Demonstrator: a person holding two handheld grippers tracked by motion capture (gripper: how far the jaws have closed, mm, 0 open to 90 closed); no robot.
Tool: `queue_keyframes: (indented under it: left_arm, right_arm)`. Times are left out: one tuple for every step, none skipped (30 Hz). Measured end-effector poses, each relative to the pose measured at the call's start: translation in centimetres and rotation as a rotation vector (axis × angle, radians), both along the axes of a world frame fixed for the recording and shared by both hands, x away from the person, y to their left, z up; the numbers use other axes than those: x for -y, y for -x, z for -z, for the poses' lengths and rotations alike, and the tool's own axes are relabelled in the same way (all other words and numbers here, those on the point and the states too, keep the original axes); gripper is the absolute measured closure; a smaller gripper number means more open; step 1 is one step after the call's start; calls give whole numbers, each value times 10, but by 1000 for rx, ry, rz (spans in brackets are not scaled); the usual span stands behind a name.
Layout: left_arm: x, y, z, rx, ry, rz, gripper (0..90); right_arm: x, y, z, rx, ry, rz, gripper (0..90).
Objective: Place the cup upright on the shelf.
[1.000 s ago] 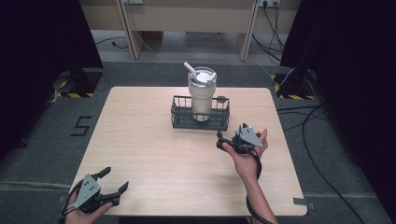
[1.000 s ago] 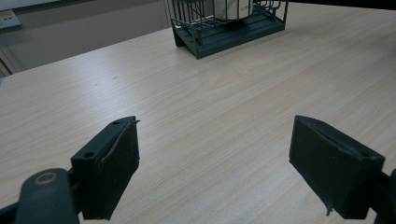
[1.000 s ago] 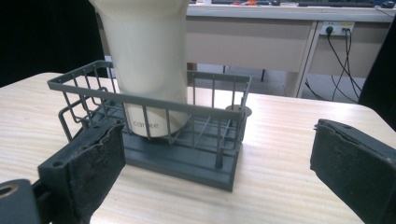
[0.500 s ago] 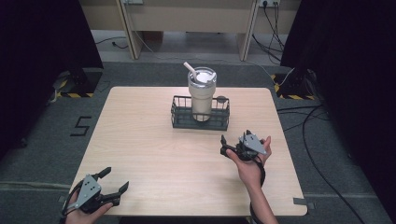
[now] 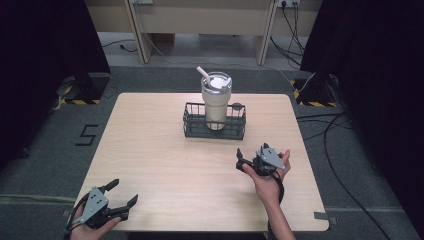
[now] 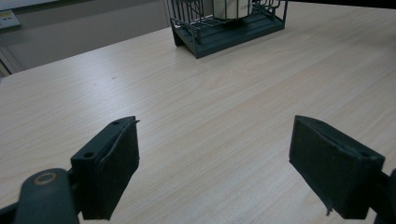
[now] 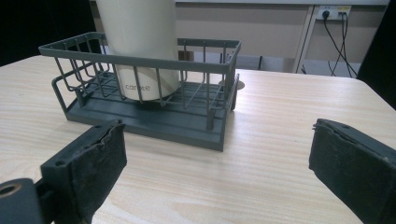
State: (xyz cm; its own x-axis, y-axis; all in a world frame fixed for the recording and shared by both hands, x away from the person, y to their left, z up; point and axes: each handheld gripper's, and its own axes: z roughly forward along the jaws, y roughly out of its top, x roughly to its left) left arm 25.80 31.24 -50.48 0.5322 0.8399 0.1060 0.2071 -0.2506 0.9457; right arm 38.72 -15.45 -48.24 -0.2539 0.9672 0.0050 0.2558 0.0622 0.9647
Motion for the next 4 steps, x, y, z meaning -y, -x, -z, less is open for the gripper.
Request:
queue_keyframes:
  left_arm:
    - [0, 0, 0, -1, 1, 1, 154]
    - [0, 0, 0, -3, 1, 3, 154]
    - [0, -1, 0, -2, 2, 3, 154]
    - [0, -1, 0, -4, 7, 3, 154]
  right_arm:
    - [0, 0, 0, -2, -5, -3, 46]
    - [0, 0, 0, -2, -5, -3, 46]
    - [0, 0, 0, -2, -5, -4, 47]
    - [0, 0, 0, -2, -11, -7, 49]
